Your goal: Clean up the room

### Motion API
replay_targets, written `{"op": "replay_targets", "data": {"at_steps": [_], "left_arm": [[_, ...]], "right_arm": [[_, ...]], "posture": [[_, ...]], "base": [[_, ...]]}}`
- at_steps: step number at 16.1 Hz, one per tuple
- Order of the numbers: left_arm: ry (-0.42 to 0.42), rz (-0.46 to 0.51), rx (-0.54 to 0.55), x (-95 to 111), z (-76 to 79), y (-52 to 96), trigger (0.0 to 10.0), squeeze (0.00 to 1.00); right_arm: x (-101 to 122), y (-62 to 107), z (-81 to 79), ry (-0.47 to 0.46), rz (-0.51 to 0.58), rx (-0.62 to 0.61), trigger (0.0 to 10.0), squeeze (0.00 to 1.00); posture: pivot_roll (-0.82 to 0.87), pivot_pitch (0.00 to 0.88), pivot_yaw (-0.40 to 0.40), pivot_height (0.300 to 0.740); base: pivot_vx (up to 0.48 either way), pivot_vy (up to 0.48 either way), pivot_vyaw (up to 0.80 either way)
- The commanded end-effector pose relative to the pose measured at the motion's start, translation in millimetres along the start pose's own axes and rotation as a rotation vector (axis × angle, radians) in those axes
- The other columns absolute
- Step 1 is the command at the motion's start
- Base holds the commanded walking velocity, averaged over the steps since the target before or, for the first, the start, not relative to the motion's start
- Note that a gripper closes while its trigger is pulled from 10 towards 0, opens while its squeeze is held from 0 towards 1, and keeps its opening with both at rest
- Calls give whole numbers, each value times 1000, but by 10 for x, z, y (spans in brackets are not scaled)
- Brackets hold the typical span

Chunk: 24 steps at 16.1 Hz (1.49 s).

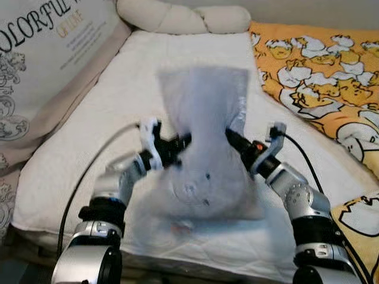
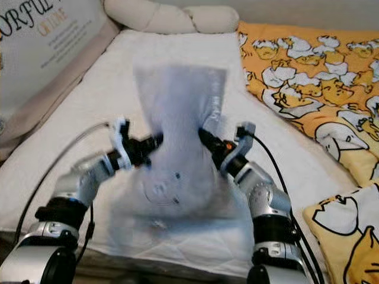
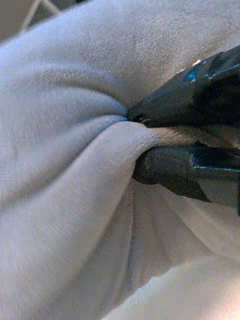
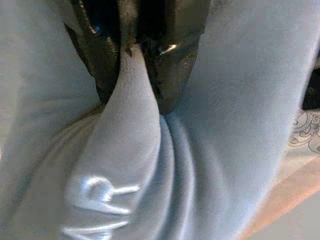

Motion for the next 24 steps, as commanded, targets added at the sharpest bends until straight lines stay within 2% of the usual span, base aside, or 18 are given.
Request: {"op": "replay_targets", "data": {"at_steps": [1, 4, 7, 8, 9, 10, 12, 14, 17, 24], "left_arm": [[-31, 55, -60, 140, 207, -155, 0, 0], [-100, 102, -36, 269, 279, -118, 0, 0], [-155, 93, -30, 215, 351, -85, 0, 0], [-222, 98, 3, 206, 354, -85, 0, 0], [-294, 100, 55, 199, 337, -95, 7804, 0], [-321, 84, 127, 180, 275, -112, 10000, 0], [-352, 107, 170, 202, 244, -104, 10000, 0], [-370, 104, 266, 218, 120, -70, 10000, 0], [-382, 106, 282, 220, 101, -57, 10000, 0], [-405, 100, 327, 212, 42, -51, 10000, 0]], "right_arm": [[-40, -98, -188, -2, -6, 56, 0, 0], [-77, -37, -163, 16, 6, -2, 0, 0], [-86, -4, -136, 35, 12, -40, 0, 0], [-65, -3, -122, 56, 18, -67, 3294, 0], [-51, -14, -121, 95, 20, -91, 10000, 0], [-56, -36, -141, 97, 21, -104, 10000, 0], [-53, -52, -146, 133, 30, -135, 10000, 0], [-51, -22, -110, 112, 46, -168, 10000, 0], [-53, -25, -99, 116, 46, -178, 10000, 0], [-96, -55, -101, 137, 28, -193, 10000, 0]], "posture": [[96, 0, 28, 740], [93, 0, 41, 740], [90, 0, 49, 740], [90, 0, 49, 740], [90, 0, 49, 740], [93, 0, 53, 740], [94, 0, 53, 740], [96, 0, 52, 740], [100, 0, 49, 740], [102, 0, 46, 740]], "base": [[0, 0, 0], [0, 0, 0], [0, 0, 0], [0, 0, 0], [0, 0, 0], [0, 0, 0], [0, 0, 0], [0, 0, 0], [0, 177, -750], [0, 336, 0]]}}
Point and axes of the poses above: a point about 5 cm out from each wrist's last joint towards the gripper, its own y axis pointing back from the gripper into the wrist, its own x axis along the axis of the wrist's last joint, z = x × y, the point moved 4 cm from there along -y, pointing out of the wrist towards the gripper, and after that the axes turned 4 degrees about y, right-handed, at the moved point
